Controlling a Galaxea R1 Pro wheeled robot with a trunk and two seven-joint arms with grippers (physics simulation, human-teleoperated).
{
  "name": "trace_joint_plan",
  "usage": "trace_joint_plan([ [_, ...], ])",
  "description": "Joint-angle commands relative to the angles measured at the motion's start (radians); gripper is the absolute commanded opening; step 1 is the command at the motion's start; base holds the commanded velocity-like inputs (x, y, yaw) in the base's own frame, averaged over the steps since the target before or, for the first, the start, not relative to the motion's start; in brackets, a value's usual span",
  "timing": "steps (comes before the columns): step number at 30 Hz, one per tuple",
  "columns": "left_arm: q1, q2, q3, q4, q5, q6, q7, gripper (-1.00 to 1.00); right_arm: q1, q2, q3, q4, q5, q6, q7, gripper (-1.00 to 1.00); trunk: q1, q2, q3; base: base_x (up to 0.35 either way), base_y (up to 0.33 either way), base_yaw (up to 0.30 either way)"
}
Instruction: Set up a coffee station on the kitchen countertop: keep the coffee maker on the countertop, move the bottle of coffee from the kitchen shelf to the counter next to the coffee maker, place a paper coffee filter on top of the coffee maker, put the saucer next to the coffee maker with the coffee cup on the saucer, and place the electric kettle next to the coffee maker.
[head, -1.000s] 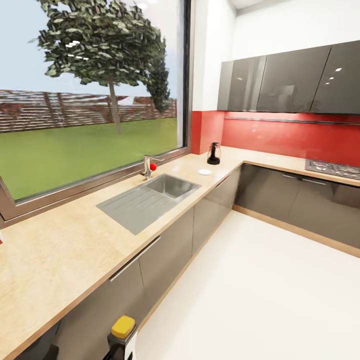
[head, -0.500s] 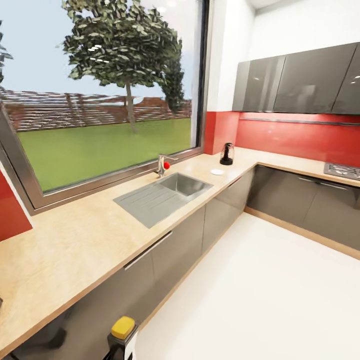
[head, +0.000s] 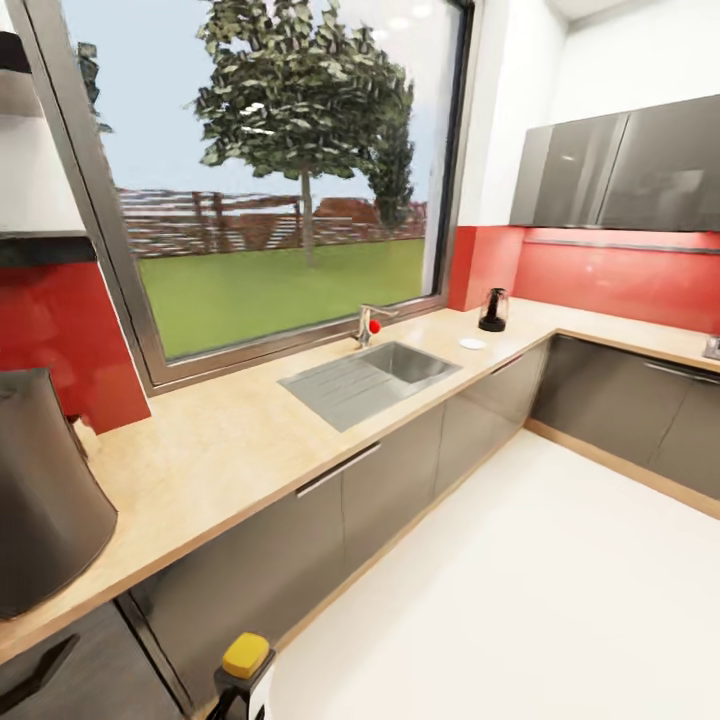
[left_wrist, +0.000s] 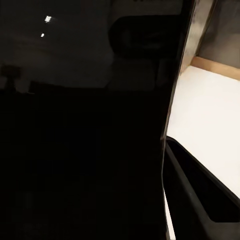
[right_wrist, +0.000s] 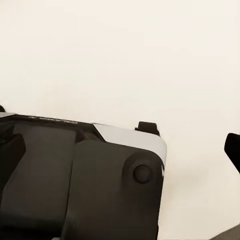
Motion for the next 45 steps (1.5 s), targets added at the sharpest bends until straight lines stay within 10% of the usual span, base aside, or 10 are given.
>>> trace_joint_plan([
  [1, -0.001, 0.001, -0.008, 0.001, 0.010, -0.003, -0.001, -1.00, -0.001, 0.000, 0.007, 0.001, -0.011, -0.003, 0.003, 1.00, 0.000, -0.002, -0.002, -0.287, 0.199, 0.276],
  [45, -0.001, 0.002, -0.004, 0.002, 0.012, -0.003, 0.007, -1.00, -0.001, 0.000, 0.007, 0.001, -0.010, -0.003, 0.002, 1.00, 0.000, -0.002, -0.020, -0.106, 0.116, 0.276],
])
